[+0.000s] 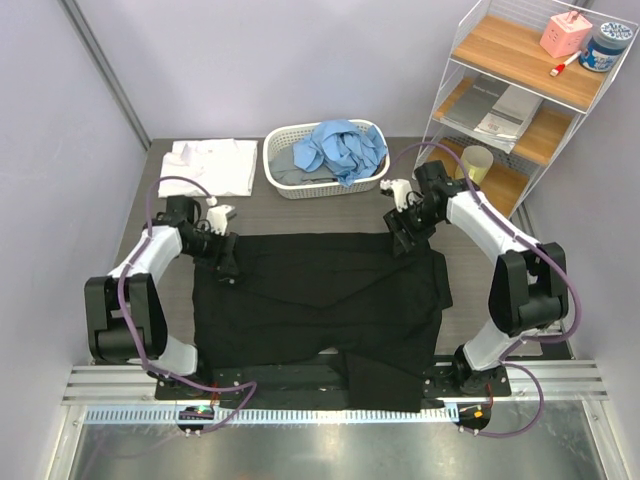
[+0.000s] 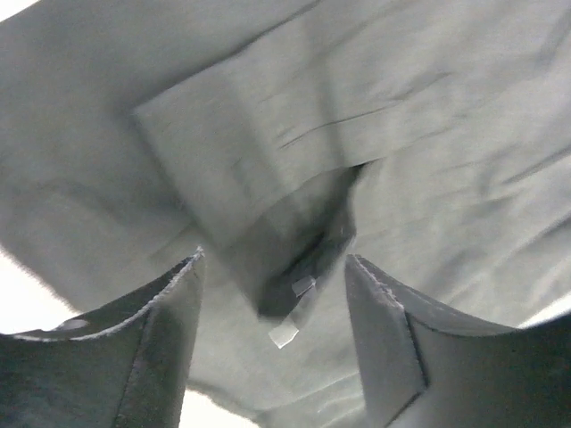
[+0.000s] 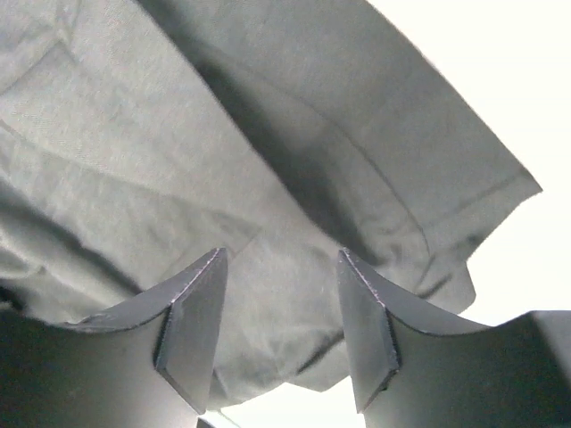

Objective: Fold and stack the long sleeve shirts
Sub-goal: Fold the shirt

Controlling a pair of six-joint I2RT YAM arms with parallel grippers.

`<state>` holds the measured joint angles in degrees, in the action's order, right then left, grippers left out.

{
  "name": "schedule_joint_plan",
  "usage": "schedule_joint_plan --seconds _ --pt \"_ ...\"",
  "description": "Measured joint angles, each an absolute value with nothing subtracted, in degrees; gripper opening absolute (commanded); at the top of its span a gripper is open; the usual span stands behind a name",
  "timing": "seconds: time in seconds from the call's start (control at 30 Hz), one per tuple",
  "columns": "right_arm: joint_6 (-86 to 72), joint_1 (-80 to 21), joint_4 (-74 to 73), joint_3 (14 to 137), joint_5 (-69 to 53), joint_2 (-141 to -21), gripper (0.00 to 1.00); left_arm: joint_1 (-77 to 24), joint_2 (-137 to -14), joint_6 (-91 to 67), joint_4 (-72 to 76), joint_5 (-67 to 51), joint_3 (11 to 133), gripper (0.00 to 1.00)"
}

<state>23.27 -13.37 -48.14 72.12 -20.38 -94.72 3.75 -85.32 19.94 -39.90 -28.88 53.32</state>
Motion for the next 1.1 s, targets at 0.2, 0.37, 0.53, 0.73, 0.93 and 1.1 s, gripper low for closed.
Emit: schedule_joint_plan --seconds 0.2,0.37,0.53,0.73,0.93,1.1 --pt "24.23 -13.37 -50.19 70.11 -18.17 -89.01 0.54 5.3 -81.69 22.04 -41.71 -21.47 53.67 0.68" --pt "24.12 -13.37 -49.54 64.47 -16.38 -89.27 0.56 4.23 -81.34 23.22 -43.18 -16.95 53.63 0.65" --pt "23.88 -13.37 -45.98 61.69 -13.28 -95.92 0.56 4.14 -90.24 23.07 -42.89 -12.84 53.08 0.64" --pt "23.66 -13.37 -42.78 64.53 -9.39 -102.21 0.56 4.1 -97.14 21.28 -44.88 -10.57 58.57 0.61" --pt "23.88 -11.73 -41.87 75.99 -7.27 -110.78 0.58 4.1 -107.48 19.11 -47.55 -10.09 71.85 0.61" --pt "25.5 -9.82 -39.29 82.19 -7.09 -114.52 0.63 4.16 -111.59 19.53 -46.94 -12.1 78.52 0.67"
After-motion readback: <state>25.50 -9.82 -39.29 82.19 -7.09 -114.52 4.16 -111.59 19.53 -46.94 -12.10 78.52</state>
